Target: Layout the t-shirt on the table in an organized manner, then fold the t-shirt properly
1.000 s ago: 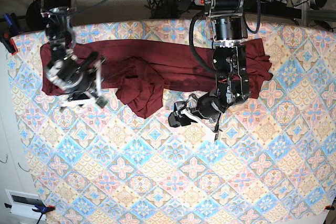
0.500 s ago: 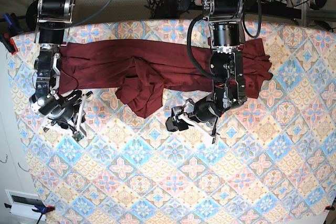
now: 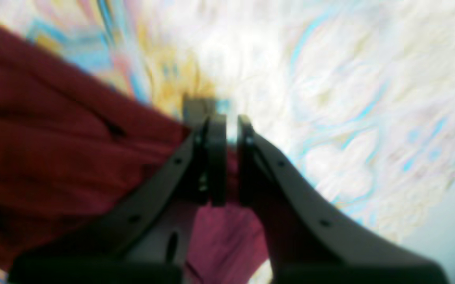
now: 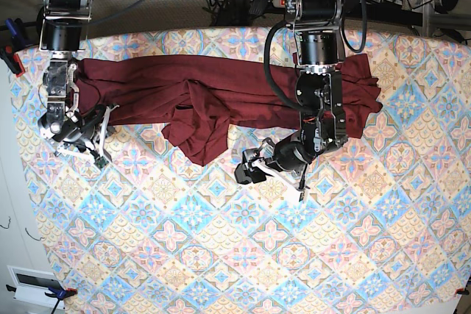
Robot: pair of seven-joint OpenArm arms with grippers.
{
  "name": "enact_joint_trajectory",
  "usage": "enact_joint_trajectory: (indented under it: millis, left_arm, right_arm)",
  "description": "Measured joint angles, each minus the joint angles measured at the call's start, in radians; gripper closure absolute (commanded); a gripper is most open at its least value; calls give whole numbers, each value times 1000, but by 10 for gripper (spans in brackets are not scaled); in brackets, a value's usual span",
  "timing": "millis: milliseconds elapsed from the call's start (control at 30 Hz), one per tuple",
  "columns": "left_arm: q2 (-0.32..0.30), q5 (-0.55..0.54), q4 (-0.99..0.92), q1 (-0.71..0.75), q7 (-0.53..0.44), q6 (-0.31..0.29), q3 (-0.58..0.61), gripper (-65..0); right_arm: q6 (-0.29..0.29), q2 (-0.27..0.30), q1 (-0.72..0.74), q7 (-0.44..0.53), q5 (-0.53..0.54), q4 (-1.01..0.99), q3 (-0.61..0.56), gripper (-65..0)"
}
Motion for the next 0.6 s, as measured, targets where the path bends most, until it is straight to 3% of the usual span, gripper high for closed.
enact_joint_trajectory:
  millis: [167,400,600]
  left_arm:
    - [1,0,0,0,1,1,56,-484]
    - [1,-3,0,0,1,0,65,-484]
    - [1,-3,0,0,-3,1,95,-484]
  right_arm:
    - [-6,8,-23,64,-13,-55,6,-42]
    - [1,7,-159,55,-12,67,101,-42]
    - [0,11,-182,56,-13,78,113,-42]
